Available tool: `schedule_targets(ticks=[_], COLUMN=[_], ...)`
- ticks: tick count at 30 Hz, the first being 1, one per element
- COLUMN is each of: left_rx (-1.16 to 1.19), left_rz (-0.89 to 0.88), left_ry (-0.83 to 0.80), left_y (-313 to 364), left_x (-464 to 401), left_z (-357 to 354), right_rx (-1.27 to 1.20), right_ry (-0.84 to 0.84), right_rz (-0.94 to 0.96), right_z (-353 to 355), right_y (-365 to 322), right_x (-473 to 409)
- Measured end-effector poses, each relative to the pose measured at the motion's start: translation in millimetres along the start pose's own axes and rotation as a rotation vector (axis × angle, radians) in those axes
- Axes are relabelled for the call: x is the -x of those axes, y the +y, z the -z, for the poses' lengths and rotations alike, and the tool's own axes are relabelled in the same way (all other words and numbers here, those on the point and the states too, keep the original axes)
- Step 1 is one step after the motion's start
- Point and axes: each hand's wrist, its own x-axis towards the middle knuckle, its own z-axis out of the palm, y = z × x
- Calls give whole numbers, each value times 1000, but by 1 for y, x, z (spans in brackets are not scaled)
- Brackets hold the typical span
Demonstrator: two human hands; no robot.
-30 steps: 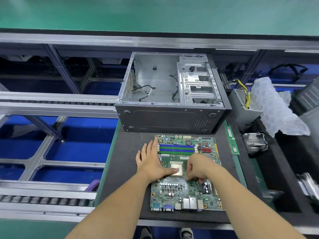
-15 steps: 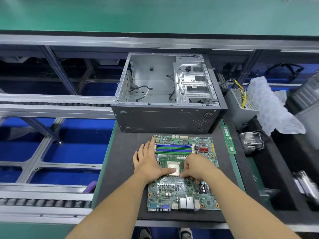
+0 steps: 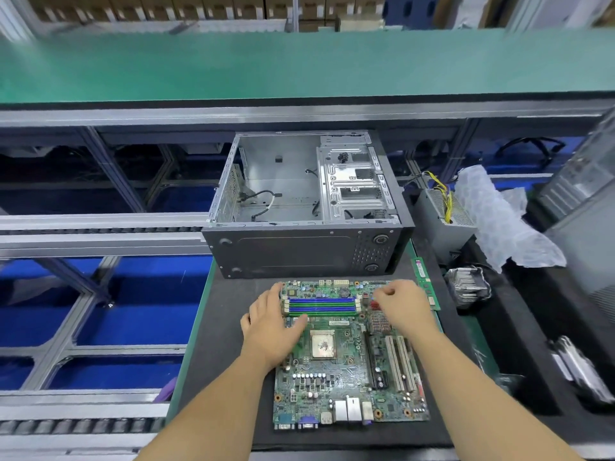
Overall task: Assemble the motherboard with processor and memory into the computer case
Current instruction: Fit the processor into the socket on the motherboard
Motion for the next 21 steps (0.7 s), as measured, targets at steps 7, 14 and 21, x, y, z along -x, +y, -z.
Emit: schedule_targets(ticks=[7, 14, 21], left_rx=[-195, -175, 100], left_rz=[-179, 57, 301], left_ry=[115, 244, 251], left_y=[46, 54, 50], left_x=[-10, -18, -26], left_z=[-14, -17, -17], right_rx=[151, 106, -8], right_ry=[126, 33, 37], right_rz=[-232, -301, -352], right_z=[32, 31, 34], right_y=[46, 61, 63], right_x=[-35, -53, -67])
